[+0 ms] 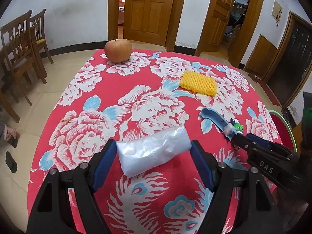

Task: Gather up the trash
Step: 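Close the right gripper on the green toy keychain while left holds the foil packet, then carry the keychain over the red bin with right while left carries the foil packet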

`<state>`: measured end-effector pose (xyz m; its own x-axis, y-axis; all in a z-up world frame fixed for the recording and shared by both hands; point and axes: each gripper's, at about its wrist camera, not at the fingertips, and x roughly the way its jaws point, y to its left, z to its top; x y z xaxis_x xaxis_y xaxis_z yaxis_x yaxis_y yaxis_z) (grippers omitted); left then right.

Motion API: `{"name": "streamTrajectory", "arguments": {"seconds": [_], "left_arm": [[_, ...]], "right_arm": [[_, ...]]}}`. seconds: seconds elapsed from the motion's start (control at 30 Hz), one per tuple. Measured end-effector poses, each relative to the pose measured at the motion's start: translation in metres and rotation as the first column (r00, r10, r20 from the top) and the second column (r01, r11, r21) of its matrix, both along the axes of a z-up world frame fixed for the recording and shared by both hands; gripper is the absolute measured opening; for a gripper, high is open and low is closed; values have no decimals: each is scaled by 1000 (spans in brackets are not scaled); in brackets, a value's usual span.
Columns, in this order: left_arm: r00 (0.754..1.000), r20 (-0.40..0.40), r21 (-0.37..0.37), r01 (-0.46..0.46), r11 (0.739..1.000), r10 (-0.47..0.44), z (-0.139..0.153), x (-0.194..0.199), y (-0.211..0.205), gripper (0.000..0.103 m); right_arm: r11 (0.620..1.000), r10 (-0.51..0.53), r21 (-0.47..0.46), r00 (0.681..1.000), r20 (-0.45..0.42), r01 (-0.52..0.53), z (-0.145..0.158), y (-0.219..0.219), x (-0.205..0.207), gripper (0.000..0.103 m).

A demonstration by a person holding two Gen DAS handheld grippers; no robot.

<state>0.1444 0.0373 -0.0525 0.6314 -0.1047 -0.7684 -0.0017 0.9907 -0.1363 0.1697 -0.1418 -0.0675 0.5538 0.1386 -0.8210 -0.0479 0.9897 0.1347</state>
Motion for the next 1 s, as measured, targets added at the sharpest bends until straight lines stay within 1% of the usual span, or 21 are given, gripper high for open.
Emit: {"name": "streamTrajectory", "arguments": {"seconds": [0.07, 0.23, 0.43, 0.47, 0.5, 0.6, 0.8, 1.0], "left_arm": [[1000, 2, -4, -1, 1000, 1, 0, -1, -1, 77], [1000, 9, -15, -7, 1000, 7, 3, -3, 0, 77], [1000, 11, -14, -1, 1000, 1, 4, -5, -2, 77], [1000, 10, -14, -1, 1000, 2, 4, -6, -2, 77], [1000, 10, -14, -2, 1000, 2, 4, -6, -2, 77], [1000, 9, -14, 0, 1000, 0, 4, -7, -3, 77], [1000, 10, -25, 12, 1000, -12, 6, -13, -6, 77], [999, 26, -45, 27, 999, -26, 13, -20, -12, 77]], "right_arm": [[1000, 0, -2, 1000, 2, 0, 0, 1, 2, 43], [999, -22, 41, 1000, -4, 22, 0, -3, 7, 43], [998, -36, 54, 999, 24, 35, -1, -2, 12, 43], [998, -36, 48, 999, 31, 35, -2, -2, 11, 41], [999, -35, 39, 999, 37, 34, -2, -1, 11, 32], [999, -32, 44, 999, 42, 30, -2, -2, 9, 32], [990, -71, 123, 997, 24, 67, 0, -21, -6, 32], [986, -84, 147, 996, 31, 79, 9, -37, -31, 32]]}}
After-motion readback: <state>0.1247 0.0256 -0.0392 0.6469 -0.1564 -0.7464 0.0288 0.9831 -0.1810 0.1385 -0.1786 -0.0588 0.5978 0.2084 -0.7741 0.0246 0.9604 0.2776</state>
